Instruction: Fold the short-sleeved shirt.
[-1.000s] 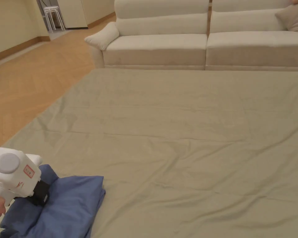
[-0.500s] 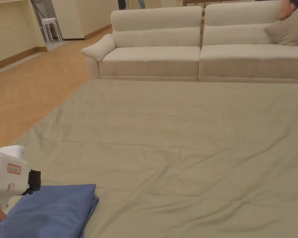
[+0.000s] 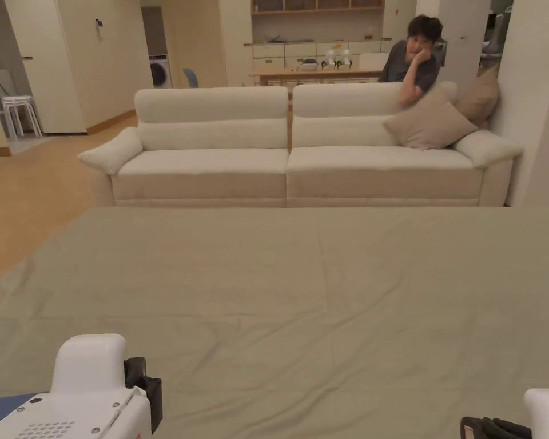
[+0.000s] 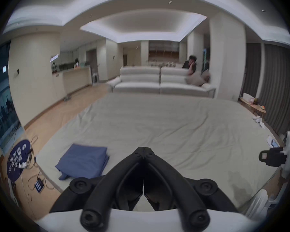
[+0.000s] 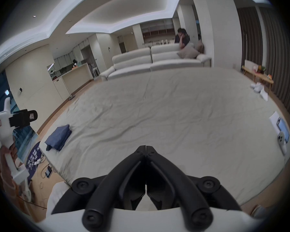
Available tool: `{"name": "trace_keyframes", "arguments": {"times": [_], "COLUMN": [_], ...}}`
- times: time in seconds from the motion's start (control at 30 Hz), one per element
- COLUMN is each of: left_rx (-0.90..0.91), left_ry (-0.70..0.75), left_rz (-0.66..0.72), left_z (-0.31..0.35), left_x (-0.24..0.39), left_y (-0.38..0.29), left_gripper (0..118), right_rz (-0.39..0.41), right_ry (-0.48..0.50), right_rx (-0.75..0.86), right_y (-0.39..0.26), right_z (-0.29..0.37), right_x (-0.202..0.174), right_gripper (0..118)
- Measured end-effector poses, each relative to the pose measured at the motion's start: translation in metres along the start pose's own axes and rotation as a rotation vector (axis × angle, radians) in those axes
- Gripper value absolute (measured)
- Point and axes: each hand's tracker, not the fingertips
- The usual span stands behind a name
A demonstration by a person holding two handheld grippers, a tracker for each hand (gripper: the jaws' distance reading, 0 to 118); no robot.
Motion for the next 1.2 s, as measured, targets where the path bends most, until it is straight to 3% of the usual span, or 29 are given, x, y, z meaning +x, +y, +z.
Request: {"name": "trace_keyframes", "arguments": {"times": [0.13, 0.3, 0.33, 0.4, 0.43, 0.53, 0.57, 0.73, 1.03, 1.2], "left_rx": [0.172, 0.224, 0.233, 0.271, 0.282, 0.259, 0.237, 0.309, 0.077, 0.12], "left_ry": [0.019, -0.02, -0.019, -0.004, -0.003, -0.032, -0.053, 0.01, -0.063, -0.047], "left_rz": [-0.064, -0.031, -0.04, -0.041, -0.038, -0.037, -0.033, -0.053, -0.01, 0.01], "left_z": [0.037, 0.061, 0.064, 0.072, 0.076, 0.078, 0.077, 0.083, 0.075, 0.073], "left_x": [0.053, 0.078, 0.08, 0.085, 0.085, 0.085, 0.084, 0.09, 0.089, 0.087], "left_y": [0.001, 0.009, 0.009, 0.011, 0.011, 0.016, 0.017, 0.015, 0.028, 0.021], "left_gripper": [0, 0, 0, 5, 13, 100, 117, 117, 117, 117], "right_rz": [0.073, 0.091, 0.095, 0.11, 0.117, 0.122, 0.118, 0.098, 0.087, 0.096], "right_ry": [-0.093, -0.156, -0.174, -0.178, -0.185, -0.206, -0.206, -0.2, -0.205, -0.212], "right_rx": [0.144, 0.309, 0.332, 0.343, 0.344, 0.342, 0.34, 0.387, 0.429, 0.419], "right_y": [0.01, 0.018, 0.019, 0.019, 0.019, 0.018, 0.017, 0.017, 0.027, 0.028], "right_z": [0.036, 0.068, 0.071, 0.078, 0.079, 0.078, 0.077, 0.081, 0.085, 0.085], "right_x": [-0.017, -0.02, -0.02, -0.022, -0.022, -0.022, -0.022, -0.021, -0.022, -0.025], "right_gripper": [0, 1, 7, 35, 46, 105, 117, 118, 118, 118]}}
